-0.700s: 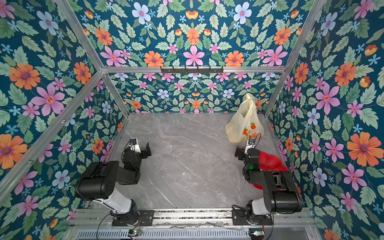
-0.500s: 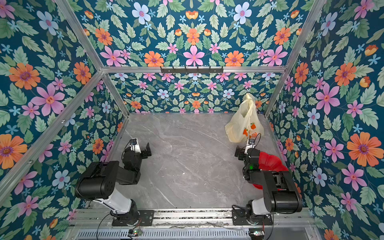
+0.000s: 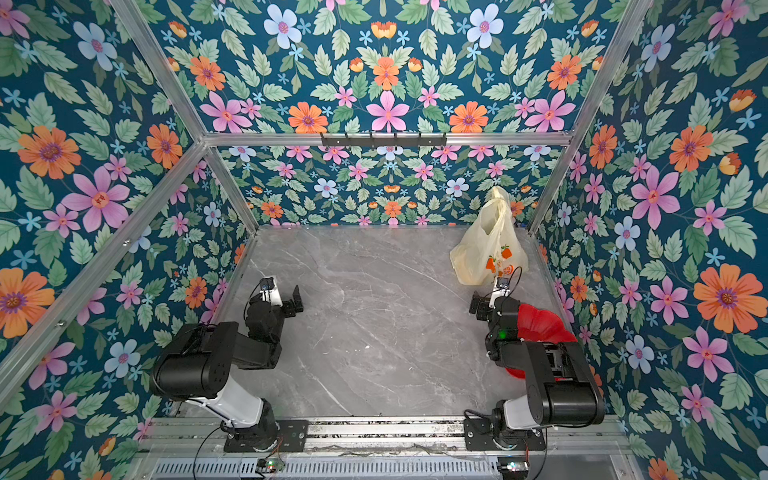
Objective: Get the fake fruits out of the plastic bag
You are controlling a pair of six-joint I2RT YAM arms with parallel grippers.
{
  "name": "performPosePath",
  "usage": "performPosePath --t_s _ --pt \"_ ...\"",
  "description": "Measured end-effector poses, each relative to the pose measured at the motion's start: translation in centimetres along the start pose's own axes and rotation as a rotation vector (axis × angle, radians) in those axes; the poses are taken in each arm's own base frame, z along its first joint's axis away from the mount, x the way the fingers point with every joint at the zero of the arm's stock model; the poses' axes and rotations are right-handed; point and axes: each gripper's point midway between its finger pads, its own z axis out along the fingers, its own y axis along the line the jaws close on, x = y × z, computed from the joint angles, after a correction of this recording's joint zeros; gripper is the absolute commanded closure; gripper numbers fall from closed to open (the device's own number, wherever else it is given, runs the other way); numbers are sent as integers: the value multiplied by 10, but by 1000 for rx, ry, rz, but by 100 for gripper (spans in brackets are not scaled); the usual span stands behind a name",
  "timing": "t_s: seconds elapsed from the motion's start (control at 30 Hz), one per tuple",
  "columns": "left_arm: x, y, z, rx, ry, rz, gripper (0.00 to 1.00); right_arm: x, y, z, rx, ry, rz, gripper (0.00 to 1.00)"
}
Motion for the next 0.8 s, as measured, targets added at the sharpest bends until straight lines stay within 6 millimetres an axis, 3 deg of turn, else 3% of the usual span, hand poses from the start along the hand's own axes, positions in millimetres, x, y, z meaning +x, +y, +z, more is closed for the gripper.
performPosePath --t_s 0.67,0.8 --pt "0 0 -1 0 0 0 0 0 0 0 0 0 4 1" --pt "-13 -2 -12 16 -31 0 0 0 0 0 0 0 3 1"
